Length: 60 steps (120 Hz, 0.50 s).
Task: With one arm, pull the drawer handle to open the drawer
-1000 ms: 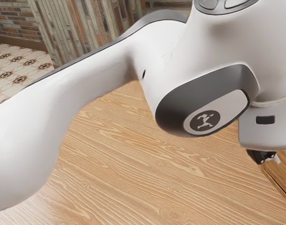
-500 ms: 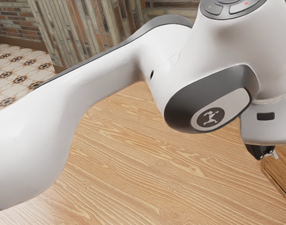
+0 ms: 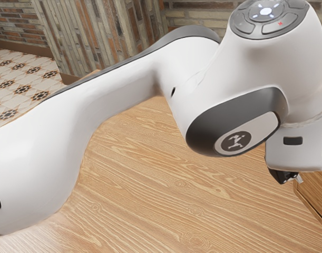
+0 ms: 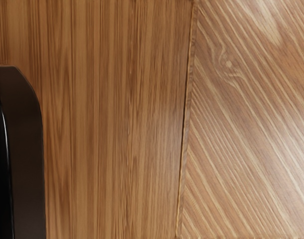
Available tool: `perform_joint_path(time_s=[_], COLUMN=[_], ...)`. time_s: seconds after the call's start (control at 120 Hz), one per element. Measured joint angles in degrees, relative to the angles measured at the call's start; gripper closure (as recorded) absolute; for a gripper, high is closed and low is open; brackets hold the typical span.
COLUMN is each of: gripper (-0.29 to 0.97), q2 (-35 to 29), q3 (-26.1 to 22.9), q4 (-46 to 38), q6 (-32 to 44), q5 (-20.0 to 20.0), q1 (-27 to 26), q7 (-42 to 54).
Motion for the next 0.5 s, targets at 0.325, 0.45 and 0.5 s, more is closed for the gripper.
perform_joint_path(time_s=[0.325, 0.45, 0.5], gripper=[0.10, 0.05, 0.03], q2=[-18.4, -31.3, -35.6], q3=[3.5, 11.3, 14.9], q4=[-20.7, -28.1, -28.4], q6=[-1.1, -1.3, -1.6], q5=[0.4, 0.4, 0.3], q1=[-0.7, -7.2, -11.4], q7=[0.3, 0.2, 0.0])
